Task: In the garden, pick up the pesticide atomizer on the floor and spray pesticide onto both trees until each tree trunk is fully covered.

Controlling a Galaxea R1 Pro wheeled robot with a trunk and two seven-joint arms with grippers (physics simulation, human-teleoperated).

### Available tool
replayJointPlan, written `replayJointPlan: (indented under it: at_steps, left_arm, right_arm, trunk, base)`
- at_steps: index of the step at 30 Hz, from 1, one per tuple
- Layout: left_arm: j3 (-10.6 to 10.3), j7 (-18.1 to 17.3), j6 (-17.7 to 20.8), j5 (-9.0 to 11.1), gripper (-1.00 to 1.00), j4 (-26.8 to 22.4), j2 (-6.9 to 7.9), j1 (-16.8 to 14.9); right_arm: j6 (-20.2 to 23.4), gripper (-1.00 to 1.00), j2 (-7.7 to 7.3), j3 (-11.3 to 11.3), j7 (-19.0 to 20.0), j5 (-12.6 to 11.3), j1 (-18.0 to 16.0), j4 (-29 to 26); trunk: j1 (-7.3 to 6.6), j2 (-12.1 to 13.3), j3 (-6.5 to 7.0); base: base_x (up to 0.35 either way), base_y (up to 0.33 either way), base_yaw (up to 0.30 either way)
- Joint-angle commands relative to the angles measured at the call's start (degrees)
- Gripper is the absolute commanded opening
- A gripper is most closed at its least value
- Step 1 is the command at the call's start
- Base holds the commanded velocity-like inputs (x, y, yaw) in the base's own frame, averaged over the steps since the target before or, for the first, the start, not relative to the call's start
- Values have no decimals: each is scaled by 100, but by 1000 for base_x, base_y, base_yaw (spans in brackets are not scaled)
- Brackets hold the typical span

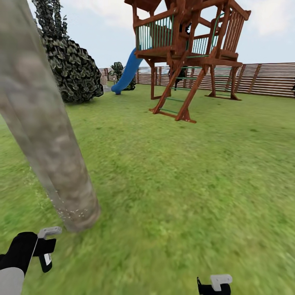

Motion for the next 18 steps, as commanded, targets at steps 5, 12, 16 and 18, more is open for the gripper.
replayJointPlan:
  at_steps: [5,12,16,18]
  left_arm:
    - [0,-2,-6,-7,-100,-7,0,0]
    - [0,-2,-9,-8,-100,-9,0,0]
    - [0,-2,-9,-8,-100,-9,0,0]
    - [0,-2,-9,-8,-100,-9,-3,0]
  right_arm:
    - [1,100,0,0,-7,0,0,0]
    - [-2,100,0,0,-7,0,0,0]
    - [-2,100,0,0,-8,-1,0,0]
    - [-3,100,0,0,-9,-1,0,0]
  trunk:
    - [0,0,0]
    - [0,0,0]
    - [0,0,0]
    - [0,0,0]
  base:
    - [211,-204,56]
    - [137,-252,240]
    - [110,-264,93]
    - [98,-266,4]
